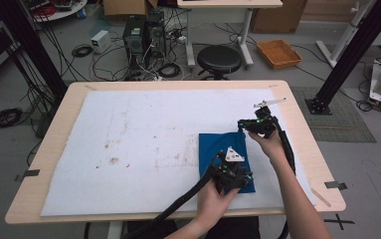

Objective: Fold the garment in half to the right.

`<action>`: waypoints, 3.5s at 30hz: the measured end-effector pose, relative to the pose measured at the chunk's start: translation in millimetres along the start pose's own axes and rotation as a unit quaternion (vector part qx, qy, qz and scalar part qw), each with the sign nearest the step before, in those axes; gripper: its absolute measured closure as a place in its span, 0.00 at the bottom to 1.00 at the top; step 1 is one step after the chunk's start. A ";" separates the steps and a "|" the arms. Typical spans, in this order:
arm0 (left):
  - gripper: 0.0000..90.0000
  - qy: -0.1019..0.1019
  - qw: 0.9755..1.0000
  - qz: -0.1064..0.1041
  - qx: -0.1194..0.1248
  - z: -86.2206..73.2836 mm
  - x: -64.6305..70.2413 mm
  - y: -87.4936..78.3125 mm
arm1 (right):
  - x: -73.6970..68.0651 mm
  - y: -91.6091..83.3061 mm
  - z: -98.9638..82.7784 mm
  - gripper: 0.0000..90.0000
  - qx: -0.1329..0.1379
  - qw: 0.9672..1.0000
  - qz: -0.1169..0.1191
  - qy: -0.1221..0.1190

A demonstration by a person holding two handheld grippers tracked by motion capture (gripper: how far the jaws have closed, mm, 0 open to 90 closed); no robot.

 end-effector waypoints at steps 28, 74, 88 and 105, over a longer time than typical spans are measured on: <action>0.60 -0.045 0.987 0.122 0.096 -52.4 -134.7 -172.3 | 11.2 -4.6 -34.9 0.90 0.035 0.996 -0.051 0.062; 0.51 -0.050 0.973 0.173 0.147 -71.5 -159.1 -229.9 | -92.4 -66.7 -174.7 1.00 0.035 0.996 0.043 0.070; 0.51 -0.047 0.974 0.169 0.143 -70.9 -155.2 -226.0 | -97.9 -61.5 -173.4 0.96 0.041 0.994 0.058 0.080; 0.46 -0.025 0.974 0.167 0.150 -55.9 -156.4 -239.3 | -64.7 -98.4 -139.8 0.61 0.108 0.991 0.012 0.080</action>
Point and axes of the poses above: each handheld gripper's, and its own axes: y roughly forward along the jaws, z roughly out of its top, x roughly to its right, the point moved 9 cm from there along y, roughly forward along the jaws, and after that the axes turned 10 degrees about -x, right-handed, at the moved point
